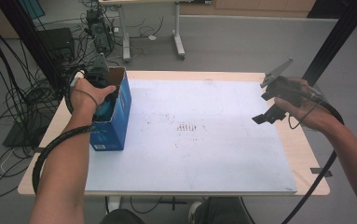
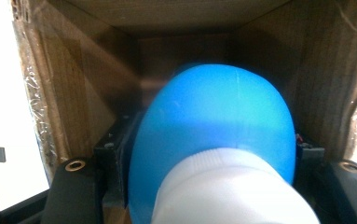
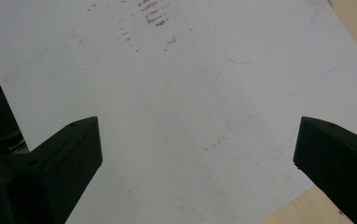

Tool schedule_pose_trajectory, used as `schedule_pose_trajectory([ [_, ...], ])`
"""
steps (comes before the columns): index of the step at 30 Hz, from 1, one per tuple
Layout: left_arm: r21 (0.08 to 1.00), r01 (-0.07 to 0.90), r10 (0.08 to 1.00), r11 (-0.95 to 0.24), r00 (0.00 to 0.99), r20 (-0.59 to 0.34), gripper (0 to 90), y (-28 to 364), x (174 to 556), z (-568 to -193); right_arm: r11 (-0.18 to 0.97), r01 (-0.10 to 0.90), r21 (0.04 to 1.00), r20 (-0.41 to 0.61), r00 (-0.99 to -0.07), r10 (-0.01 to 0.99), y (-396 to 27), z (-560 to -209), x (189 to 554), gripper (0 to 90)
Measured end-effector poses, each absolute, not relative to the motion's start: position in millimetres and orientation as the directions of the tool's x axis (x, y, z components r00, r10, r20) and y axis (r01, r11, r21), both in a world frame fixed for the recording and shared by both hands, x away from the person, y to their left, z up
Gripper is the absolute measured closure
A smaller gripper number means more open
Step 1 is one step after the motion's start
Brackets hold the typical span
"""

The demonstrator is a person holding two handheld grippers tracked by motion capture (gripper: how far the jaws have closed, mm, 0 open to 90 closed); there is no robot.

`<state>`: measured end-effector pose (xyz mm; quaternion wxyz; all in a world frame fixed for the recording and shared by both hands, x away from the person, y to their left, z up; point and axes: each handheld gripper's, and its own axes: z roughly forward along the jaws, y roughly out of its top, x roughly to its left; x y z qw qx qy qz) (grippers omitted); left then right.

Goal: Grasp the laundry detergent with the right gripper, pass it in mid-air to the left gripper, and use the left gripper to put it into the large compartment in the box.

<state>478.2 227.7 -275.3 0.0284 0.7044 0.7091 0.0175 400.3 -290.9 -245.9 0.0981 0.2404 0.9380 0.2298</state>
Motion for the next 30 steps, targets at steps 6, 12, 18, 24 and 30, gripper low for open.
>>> schedule_pose_trajectory([
  [6, 0.067, 0.998, 1.000, 0.007, -0.006, -0.015, 34.8, 227.6, 477.8, -275.3, 0.780, 0.405, 0.478, -0.073, -0.866, 0.495, -290.4, -245.9, 399.8, 1.1],
  [12, 0.069, 0.998, 1.000, 0.008, -0.007, -0.016, 34.8, 227.6, 477.5, -275.4, 0.778, 0.407, 0.479, -0.075, -0.864, 0.498, -291.3, -245.0, 399.3, 1.1],
  [18, 0.069, 0.998, 1.000, 0.006, -0.005, -0.015, 34.9, 227.4, 477.4, -275.4, 0.779, 0.407, 0.477, -0.076, -0.864, 0.498, -291.8, -244.9, 398.8, 1.1],
  [24, 0.069, 0.998, 1.000, 0.005, -0.004, -0.016, 34.9, 227.6, 477.2, -275.3, 0.778, 0.407, 0.479, -0.074, -0.864, 0.498, -291.3, -244.7, 398.7, 1.1],
  [30, 0.070, 0.998, 1.000, 0.005, -0.004, -0.017, 34.9, 227.9, 477.1, -275.3, 0.782, 0.405, 0.475, -0.079, -0.865, 0.496, -290.8, -244.5, 398.7, 1.1],
])
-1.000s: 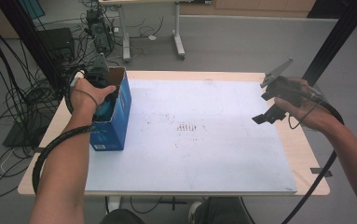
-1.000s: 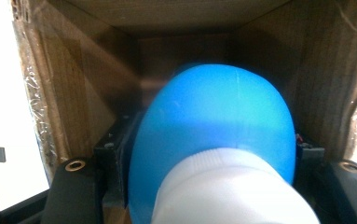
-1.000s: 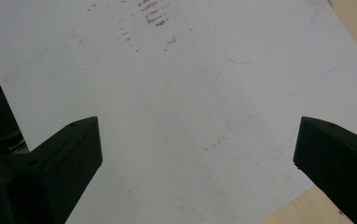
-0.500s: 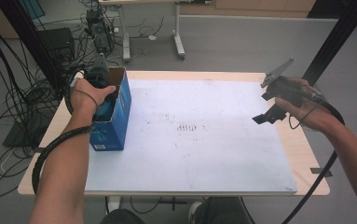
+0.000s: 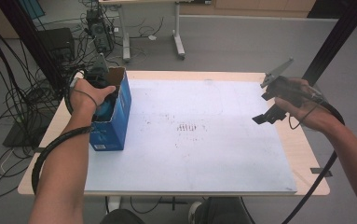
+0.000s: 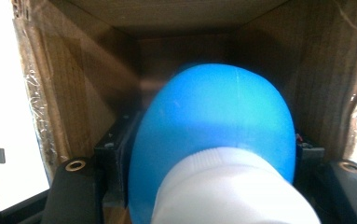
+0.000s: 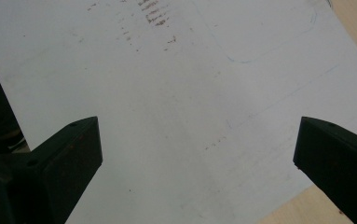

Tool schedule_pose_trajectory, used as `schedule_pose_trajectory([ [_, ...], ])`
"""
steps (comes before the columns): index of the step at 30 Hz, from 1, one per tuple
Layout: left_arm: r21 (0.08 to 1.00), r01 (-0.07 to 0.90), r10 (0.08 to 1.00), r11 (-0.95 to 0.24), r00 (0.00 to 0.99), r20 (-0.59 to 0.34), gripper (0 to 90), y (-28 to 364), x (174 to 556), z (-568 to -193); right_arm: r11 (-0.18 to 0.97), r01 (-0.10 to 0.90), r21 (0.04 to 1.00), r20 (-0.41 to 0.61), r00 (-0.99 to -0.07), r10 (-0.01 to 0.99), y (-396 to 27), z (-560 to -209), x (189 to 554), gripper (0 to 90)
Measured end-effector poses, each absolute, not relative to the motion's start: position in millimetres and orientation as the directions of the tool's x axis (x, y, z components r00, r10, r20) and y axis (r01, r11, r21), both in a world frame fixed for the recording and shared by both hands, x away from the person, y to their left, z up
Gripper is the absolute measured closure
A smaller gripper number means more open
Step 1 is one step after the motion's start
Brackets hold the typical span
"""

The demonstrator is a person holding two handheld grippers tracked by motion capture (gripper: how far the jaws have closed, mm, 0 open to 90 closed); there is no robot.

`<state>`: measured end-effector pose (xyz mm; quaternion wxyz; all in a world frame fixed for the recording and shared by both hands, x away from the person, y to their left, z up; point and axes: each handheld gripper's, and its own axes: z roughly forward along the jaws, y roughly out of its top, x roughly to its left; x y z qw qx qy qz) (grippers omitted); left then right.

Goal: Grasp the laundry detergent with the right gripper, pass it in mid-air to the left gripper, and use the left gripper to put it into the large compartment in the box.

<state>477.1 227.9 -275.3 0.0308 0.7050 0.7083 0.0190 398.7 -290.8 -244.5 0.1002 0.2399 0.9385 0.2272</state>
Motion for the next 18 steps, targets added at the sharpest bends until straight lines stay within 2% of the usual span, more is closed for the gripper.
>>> schedule_pose_trajectory([
  [18, 0.073, 0.997, 1.000, 0.004, -0.002, -0.017, 34.9, 227.7, 476.6, -275.4, 0.784, 0.405, 0.471, -0.081, -0.865, 0.496, -290.3, -245.9, 398.0, 1.1],
])
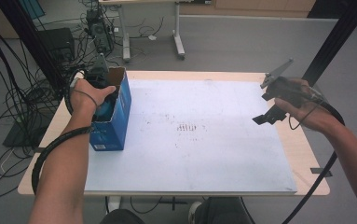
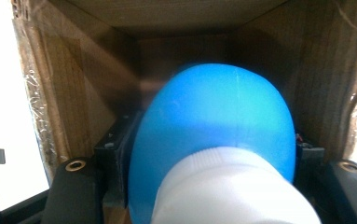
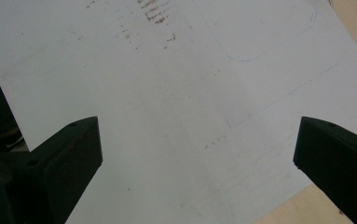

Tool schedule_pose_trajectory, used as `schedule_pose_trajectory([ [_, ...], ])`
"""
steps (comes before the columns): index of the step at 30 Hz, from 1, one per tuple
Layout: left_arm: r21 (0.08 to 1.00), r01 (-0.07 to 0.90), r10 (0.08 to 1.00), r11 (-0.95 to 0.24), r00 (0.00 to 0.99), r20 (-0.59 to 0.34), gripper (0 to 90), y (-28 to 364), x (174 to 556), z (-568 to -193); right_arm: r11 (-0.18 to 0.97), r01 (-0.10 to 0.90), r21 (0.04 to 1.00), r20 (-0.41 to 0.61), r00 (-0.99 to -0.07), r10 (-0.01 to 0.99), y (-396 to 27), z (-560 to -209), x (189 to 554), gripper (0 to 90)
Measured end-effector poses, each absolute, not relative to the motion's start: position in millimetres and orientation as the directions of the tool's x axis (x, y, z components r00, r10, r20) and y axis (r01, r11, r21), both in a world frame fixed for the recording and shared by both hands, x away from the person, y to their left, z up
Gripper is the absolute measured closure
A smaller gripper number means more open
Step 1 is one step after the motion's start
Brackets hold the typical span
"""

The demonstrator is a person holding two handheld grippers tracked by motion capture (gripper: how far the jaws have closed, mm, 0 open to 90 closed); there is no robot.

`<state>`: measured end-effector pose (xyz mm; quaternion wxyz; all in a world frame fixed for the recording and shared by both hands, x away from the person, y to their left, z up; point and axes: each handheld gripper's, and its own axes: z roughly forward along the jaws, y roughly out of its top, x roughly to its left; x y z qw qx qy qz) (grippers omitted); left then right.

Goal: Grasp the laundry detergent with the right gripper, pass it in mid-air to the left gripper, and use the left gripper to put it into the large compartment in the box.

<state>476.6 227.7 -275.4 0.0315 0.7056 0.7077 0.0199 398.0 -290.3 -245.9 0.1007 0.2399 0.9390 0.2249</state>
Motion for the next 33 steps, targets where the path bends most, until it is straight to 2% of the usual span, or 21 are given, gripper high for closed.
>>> schedule_pose_trajectory([
  [20, 0.075, 0.997, 1.000, 0.002, -0.001, -0.014, 34.7, 227.6, 475.6, -275.0, 0.784, 0.401, 0.473, -0.086, -0.865, 0.494, -290.6, -244.0, 397.1, 1.1],
  [33, 0.082, 0.997, 1.000, 0.002, -0.002, -0.003, 31.5, 228.2, 472.6, -271.0, 0.785, 0.398, 0.474, -0.089, -0.866, 0.492, -288.9, -242.0, 397.0, 1.1],
])
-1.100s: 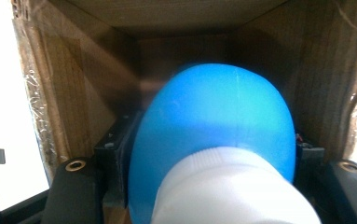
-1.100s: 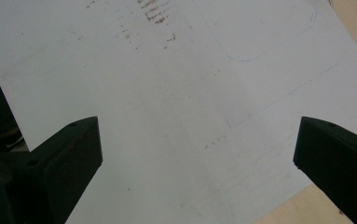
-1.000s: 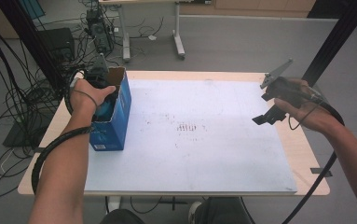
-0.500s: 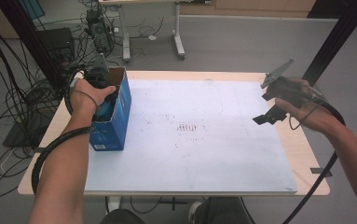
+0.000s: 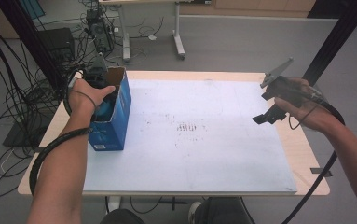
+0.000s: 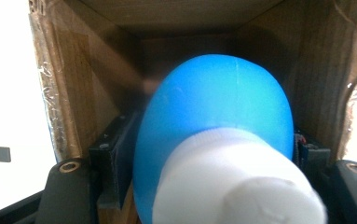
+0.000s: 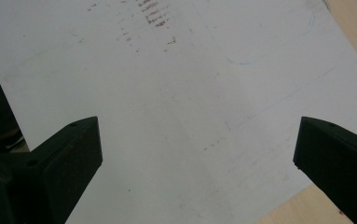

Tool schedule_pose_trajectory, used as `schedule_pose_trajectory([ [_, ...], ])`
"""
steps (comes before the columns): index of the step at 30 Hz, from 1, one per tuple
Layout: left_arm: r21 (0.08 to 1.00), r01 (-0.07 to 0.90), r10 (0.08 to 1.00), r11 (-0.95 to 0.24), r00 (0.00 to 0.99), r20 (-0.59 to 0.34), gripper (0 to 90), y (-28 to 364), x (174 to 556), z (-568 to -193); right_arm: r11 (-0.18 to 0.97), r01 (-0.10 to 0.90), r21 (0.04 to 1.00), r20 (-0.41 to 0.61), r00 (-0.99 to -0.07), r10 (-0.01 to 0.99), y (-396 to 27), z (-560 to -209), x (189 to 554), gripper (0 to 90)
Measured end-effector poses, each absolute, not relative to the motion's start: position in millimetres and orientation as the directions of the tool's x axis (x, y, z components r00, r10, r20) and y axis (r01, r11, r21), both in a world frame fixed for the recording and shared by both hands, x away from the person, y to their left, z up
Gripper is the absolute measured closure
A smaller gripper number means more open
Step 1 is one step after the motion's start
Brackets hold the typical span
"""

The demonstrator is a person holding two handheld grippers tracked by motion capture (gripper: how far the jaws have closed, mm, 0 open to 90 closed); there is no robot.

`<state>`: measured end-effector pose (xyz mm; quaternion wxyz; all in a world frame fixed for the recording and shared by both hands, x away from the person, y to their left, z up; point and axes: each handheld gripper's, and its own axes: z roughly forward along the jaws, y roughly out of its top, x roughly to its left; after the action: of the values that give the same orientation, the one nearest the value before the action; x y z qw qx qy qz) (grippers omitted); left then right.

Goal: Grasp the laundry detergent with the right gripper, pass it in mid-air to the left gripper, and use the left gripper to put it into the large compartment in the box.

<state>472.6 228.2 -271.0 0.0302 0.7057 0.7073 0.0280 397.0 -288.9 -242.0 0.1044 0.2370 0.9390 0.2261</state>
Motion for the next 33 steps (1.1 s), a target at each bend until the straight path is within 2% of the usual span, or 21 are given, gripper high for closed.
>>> schedule_pose_trajectory([
  [13, 0.103, 0.995, 1.000, 0.000, -0.001, 0.010, 27.0, 227.5, 468.4, -255.1, 0.787, 0.386, 0.482, -0.099, -0.868, 0.486, -287.5, -237.5, 394.6, 1.1],
  [33, 0.160, 0.987, 0.999, -0.030, 0.032, -0.011, 22.4, 217.3, 455.7, -210.7, 0.788, 0.377, 0.486, -0.099, -0.872, 0.479, -284.4, -233.3, 394.3, 1.1],
])
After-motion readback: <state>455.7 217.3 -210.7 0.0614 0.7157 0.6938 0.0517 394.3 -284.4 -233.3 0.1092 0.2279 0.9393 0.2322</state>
